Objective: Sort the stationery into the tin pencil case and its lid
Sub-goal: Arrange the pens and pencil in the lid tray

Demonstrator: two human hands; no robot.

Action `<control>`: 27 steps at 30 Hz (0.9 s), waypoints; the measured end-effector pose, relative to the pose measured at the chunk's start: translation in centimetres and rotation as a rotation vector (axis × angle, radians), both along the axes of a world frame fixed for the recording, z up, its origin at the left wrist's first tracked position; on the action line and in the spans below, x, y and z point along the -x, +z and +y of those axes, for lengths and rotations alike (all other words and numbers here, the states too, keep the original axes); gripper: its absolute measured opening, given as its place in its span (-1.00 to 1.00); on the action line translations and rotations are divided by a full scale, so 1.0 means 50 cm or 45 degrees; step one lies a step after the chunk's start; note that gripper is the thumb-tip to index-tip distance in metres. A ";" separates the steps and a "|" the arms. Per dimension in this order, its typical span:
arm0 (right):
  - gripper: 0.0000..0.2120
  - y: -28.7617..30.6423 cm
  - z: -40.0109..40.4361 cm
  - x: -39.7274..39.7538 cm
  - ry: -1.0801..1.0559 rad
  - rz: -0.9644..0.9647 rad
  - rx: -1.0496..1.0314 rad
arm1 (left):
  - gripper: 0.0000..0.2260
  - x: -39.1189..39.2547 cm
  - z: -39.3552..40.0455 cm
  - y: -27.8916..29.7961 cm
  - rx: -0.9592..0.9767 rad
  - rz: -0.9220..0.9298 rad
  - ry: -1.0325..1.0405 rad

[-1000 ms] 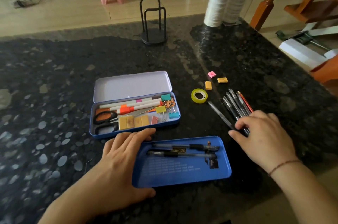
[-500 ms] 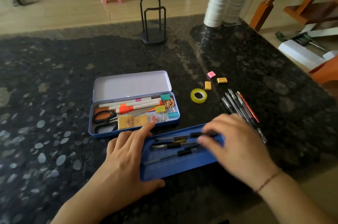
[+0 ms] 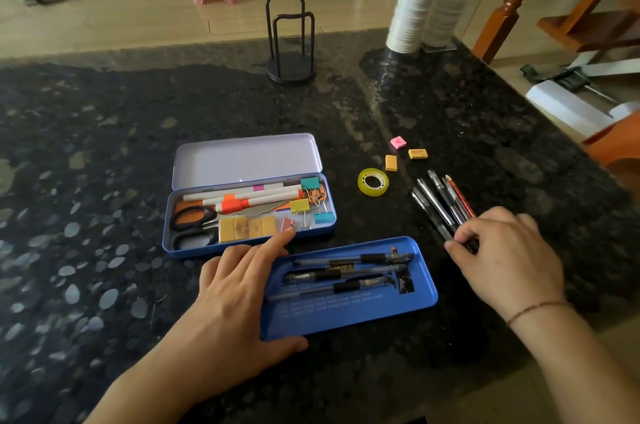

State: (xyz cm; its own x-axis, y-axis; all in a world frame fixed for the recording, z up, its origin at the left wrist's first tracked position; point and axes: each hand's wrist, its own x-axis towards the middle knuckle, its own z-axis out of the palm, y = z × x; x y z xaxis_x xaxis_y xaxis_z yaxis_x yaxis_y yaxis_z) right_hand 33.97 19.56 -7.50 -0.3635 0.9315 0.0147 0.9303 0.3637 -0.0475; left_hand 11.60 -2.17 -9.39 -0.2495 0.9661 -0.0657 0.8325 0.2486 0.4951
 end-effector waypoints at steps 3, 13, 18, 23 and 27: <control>-0.93 0.006 -0.012 0.004 0.074 0.161 0.036 | 0.07 0.000 0.000 0.001 -0.005 -0.023 0.004; -0.79 -0.001 -0.103 0.061 0.929 0.293 0.246 | 0.13 -0.003 -0.001 -0.011 -0.092 -0.083 0.045; -0.86 -0.002 -0.019 0.004 0.144 0.267 -0.012 | 0.08 -0.002 -0.001 -0.010 -0.079 -0.039 0.019; -0.76 -0.016 0.009 -0.016 -0.054 0.098 -0.025 | 0.06 -0.002 0.001 -0.010 -0.048 -0.024 0.017; -0.78 -0.008 0.007 -0.007 -0.065 -0.053 -0.116 | 0.06 -0.002 0.001 -0.007 -0.026 -0.030 0.018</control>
